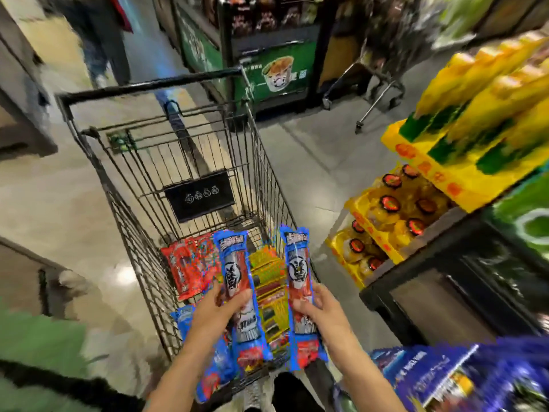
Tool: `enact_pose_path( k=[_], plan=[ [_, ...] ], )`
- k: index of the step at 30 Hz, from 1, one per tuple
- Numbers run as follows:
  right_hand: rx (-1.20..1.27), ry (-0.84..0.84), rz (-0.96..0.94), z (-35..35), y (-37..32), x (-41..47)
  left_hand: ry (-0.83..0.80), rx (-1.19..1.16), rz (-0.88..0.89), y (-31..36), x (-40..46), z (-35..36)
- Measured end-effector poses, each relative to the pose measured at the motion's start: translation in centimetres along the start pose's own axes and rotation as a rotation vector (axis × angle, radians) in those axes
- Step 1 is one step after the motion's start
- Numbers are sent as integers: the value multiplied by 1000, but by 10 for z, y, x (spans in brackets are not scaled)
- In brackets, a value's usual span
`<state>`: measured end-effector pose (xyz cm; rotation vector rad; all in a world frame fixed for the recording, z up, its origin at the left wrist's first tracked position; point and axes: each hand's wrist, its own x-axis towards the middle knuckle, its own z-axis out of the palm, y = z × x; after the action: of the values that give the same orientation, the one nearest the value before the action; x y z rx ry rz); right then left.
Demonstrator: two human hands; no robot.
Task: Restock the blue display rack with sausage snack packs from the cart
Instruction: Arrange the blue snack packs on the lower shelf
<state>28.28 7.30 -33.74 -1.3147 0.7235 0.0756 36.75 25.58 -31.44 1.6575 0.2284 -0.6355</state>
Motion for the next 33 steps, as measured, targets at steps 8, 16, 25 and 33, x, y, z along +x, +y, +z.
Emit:
enact_pose_path(
  k=[8, 16, 25, 33],
  plan=[
    [124, 224, -115, -53, 13, -91, -287, 177, 174, 29, -47, 42],
    [197, 358, -192, -112, 49, -203, -569, 307, 253, 27, -123, 102],
    [122, 403, -125, -183, 137, -388, -899, 398, 240, -46, -245, 176],
    [202, 608, -130, -220, 201, -496, -1049, 586, 348, -93, -323, 217]
  ],
)
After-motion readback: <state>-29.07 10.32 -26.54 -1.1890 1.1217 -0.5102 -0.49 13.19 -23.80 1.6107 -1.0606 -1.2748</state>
